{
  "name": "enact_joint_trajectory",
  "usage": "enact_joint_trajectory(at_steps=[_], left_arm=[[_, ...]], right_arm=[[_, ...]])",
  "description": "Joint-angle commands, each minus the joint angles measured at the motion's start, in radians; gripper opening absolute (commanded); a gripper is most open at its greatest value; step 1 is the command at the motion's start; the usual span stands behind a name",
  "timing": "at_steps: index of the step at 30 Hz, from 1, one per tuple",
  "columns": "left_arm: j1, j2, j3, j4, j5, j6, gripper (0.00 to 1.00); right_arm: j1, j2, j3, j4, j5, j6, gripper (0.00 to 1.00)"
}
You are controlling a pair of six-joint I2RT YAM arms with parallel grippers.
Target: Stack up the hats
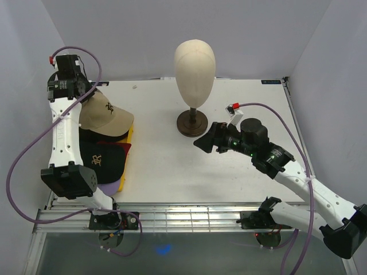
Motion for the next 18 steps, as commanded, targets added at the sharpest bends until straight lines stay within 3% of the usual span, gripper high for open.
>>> enact_joint_trajectory(at_steps=[1, 7, 13, 18], left_arm=[[-0.013, -0.105, 0.089, 0.006, 0.118, -0.040, 0.00], [-0.056, -0.102, 0.250, 0.032, 0.308, -0.111, 0.00], [-0.062, -0.026, 0.555, 0.058, 0.529, -0.213, 0.00], [-0.062, -0.099, 0.466, 0.209, 0.703, -0.290, 0.00]], right_arm=[[0.003, 0.019, 0.113, -0.003, -0.010, -0.026, 0.90], [0.001, 0.084, 0.263, -0.011, -0.054, -0.029, 0.89], [-0.022, 0.179, 0.484, -0.011, -0.126, -0.022, 0.89], [-0.045, 0.263, 0.615, 0.000, -0.160, 0.009, 0.89]])
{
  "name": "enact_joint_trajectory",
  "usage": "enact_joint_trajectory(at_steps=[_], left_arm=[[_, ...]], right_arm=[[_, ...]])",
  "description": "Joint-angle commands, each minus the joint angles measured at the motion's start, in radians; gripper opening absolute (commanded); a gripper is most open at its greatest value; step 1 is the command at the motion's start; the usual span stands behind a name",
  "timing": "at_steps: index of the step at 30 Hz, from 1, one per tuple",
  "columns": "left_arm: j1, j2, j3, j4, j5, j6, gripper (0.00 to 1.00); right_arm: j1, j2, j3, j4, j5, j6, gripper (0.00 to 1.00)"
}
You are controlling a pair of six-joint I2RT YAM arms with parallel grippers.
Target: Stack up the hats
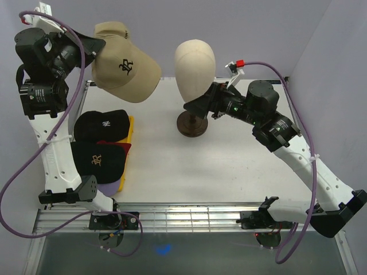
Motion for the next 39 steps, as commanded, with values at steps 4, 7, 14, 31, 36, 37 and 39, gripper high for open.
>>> enact_joint_trajectory(at_steps=[4, 7, 14, 31, 36, 37, 39], left_arm=[[-0.001, -0.068, -0.098, 0.281, 0.268, -0.131, 0.00], [-0.001, -0.055, -0.084, 0.371, 0.351, -0.186, 0.00], [-0.001, -0.042, -0.087, 0.479, 0.458, -0.244, 0.00], [-0.194, 0.002, -0.126, 0.600, 0.468, -0.255, 0.00], [-0.236, 0.042, -0.112, 0.620, 0.439, -0.238, 0.00], [-0.241, 0.051, -0.106, 0.622, 0.434, -0.237, 0.00], [-0.242, 0.080, -0.080, 0.626, 0.429, -0.235, 0.00]], right_arm=[[-0.049, 0.083, 0.142, 0.123, -0.099, 0.076, 0.89], [-0.063, 0.127, 0.174, 0.171, -0.132, 0.130, 0.89], [-0.069, 0.196, 0.199, 0.303, -0.175, 0.229, 0.89], [-0.079, 0.325, 0.409, 0.332, -0.192, 0.300, 0.90], [-0.095, 0.337, 0.417, 0.335, -0.206, 0.312, 1.00], [-0.106, 0.336, 0.414, 0.335, -0.209, 0.317, 0.94], [-0.118, 0.327, 0.389, 0.346, -0.218, 0.325, 0.78]])
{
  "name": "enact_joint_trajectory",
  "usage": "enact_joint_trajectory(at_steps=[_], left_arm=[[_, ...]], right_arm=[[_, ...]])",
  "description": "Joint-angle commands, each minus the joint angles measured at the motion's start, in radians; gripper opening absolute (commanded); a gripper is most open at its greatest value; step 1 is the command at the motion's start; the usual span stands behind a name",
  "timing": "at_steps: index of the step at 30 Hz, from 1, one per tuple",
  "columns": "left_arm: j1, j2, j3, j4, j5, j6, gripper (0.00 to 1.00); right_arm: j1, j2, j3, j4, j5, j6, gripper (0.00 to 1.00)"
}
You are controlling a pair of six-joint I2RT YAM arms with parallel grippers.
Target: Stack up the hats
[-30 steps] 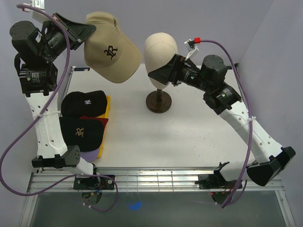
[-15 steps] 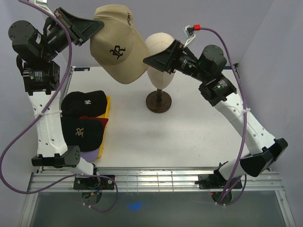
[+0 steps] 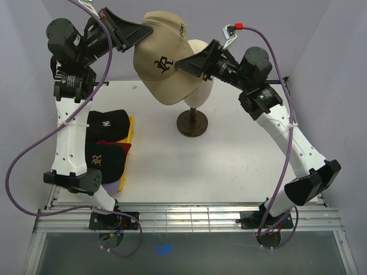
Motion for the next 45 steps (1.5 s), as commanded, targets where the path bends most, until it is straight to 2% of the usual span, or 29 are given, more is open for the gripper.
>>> enact_joint_trajectory(at_steps=[1, 2, 3, 7, 13, 14, 16, 17, 19, 20, 22, 24, 26, 27, 28, 33, 34, 39, 45], left_arm=[[-0.014, 0.033, 0.048, 0.030, -0.031, 0.013, 0.00], [-0.014, 0.054, 0.073, 0.032, -0.034, 0.013, 0.00], [-0.016, 0.066, 0.085, 0.033, -0.036, 0.013, 0.00], [-0.016, 0.123, 0.128, 0.055, -0.035, 0.000, 0.00], [-0.019, 0.160, 0.133, 0.104, -0.033, -0.013, 0.00], [-0.019, 0.163, 0.134, 0.112, -0.031, -0.017, 0.00], [-0.020, 0.182, 0.150, 0.127, -0.025, -0.028, 0.00], [-0.022, 0.186, 0.156, 0.132, -0.025, -0.033, 0.00], [-0.022, 0.195, 0.167, 0.150, -0.025, -0.049, 0.00], [-0.022, 0.199, 0.165, 0.161, -0.025, -0.054, 0.00], [-0.022, 0.203, 0.165, 0.185, -0.028, -0.074, 0.00], [-0.023, 0.202, 0.165, 0.194, -0.033, -0.079, 0.28], [-0.023, 0.182, 0.151, 0.191, -0.057, -0.063, 0.43], [-0.022, 0.174, 0.148, 0.182, -0.068, -0.056, 0.56], [-0.022, 0.168, 0.148, 0.178, -0.077, -0.045, 0.59], [-0.014, 0.125, 0.130, 0.152, -0.140, 0.009, 0.75], [-0.013, 0.102, 0.118, 0.153, -0.149, 0.015, 0.87], [-0.008, 0.045, 0.079, 0.133, -0.251, 0.049, 0.89], [-0.009, -0.113, -0.065, 0.116, -0.425, 0.069, 0.89]], right_arm=[[-0.024, -0.030, 0.000, 0.073, -0.033, 0.035, 0.74], [-0.031, -0.043, -0.014, 0.082, -0.037, 0.039, 0.68], [-0.039, -0.051, -0.039, 0.092, -0.048, 0.044, 0.67], [-0.088, -0.103, -0.121, 0.151, -0.074, 0.074, 0.65], [-0.117, -0.109, -0.132, 0.182, -0.128, 0.107, 0.62], [-0.119, -0.106, -0.125, 0.182, -0.131, 0.108, 0.54], [-0.122, -0.094, -0.116, 0.188, -0.146, 0.127, 0.45], [-0.122, -0.091, -0.114, 0.204, -0.153, 0.136, 0.30], [-0.122, -0.086, -0.115, 0.221, -0.157, 0.168, 0.13], [-0.124, -0.086, -0.119, 0.230, -0.154, 0.180, 0.08], [-0.124, -0.088, -0.143, 0.295, -0.133, 0.231, 0.08], [-0.124, -0.097, -0.204, 0.413, -0.092, 0.283, 0.08], [-0.122, -0.109, -0.249, 0.495, -0.052, 0.352, 0.08], [-0.124, -0.111, -0.266, 0.530, -0.016, 0.369, 0.08], [-0.124, -0.111, -0.287, 0.590, 0.001, 0.384, 0.08], [-0.124, -0.094, -0.280, 0.659, 0.060, 0.438, 0.08], [-0.125, -0.096, -0.281, 0.676, 0.068, 0.444, 0.08], [-0.133, -0.100, -0.295, 0.693, 0.117, 0.479, 0.08], [-0.144, -0.122, -0.349, 0.710, 0.195, 0.565, 0.08]])
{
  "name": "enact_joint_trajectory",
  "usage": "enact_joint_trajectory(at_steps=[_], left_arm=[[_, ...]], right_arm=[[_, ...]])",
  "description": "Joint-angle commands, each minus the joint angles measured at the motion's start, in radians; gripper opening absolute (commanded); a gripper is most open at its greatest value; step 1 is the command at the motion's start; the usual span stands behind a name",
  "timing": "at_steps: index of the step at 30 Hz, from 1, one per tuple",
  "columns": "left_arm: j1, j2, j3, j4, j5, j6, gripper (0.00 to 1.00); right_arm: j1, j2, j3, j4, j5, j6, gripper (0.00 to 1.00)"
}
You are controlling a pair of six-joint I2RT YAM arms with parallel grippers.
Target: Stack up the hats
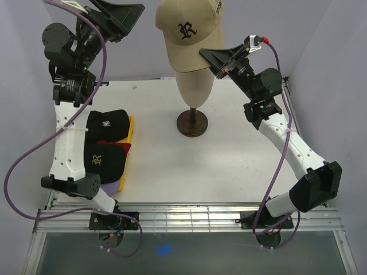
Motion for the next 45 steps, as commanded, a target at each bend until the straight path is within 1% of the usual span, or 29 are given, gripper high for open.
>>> enact_joint_trajectory(at_steps=[1, 3, 5, 9, 19, 23, 34, 45], left_arm=[[0.005, -0.126, -0.049, -0.019, -0.152, 0.033, 0.89], [0.004, -0.158, -0.053, -0.070, -0.180, 0.035, 0.89], [0.005, -0.183, -0.087, -0.081, -0.198, 0.032, 0.88], [0.005, -0.252, -0.154, -0.075, -0.195, 0.018, 0.87], [0.004, -0.324, -0.239, -0.084, -0.171, -0.009, 0.86], [0.004, -0.339, -0.257, -0.086, -0.166, -0.006, 0.86], [0.005, -0.359, -0.289, -0.090, -0.161, 0.006, 0.85], [0.004, -0.376, -0.323, -0.092, -0.163, 0.012, 0.85]], right_arm=[[-0.015, -0.039, 0.000, 0.097, 0.086, 0.063, 0.08], [-0.020, -0.026, 0.019, 0.100, 0.086, 0.098, 0.08], [-0.021, -0.009, 0.020, 0.111, 0.089, 0.135, 0.08], [-0.023, -0.018, -0.008, 0.128, 0.121, 0.142, 0.08], [-0.023, -0.006, -0.082, 0.153, 0.156, 0.187, 0.08], [-0.023, 0.004, -0.100, 0.163, 0.150, 0.201, 0.08], [-0.023, -0.036, -0.282, 0.261, 0.158, 0.244, 0.08], [-0.023, -0.067, -0.398, 0.349, 0.173, 0.273, 0.08]])
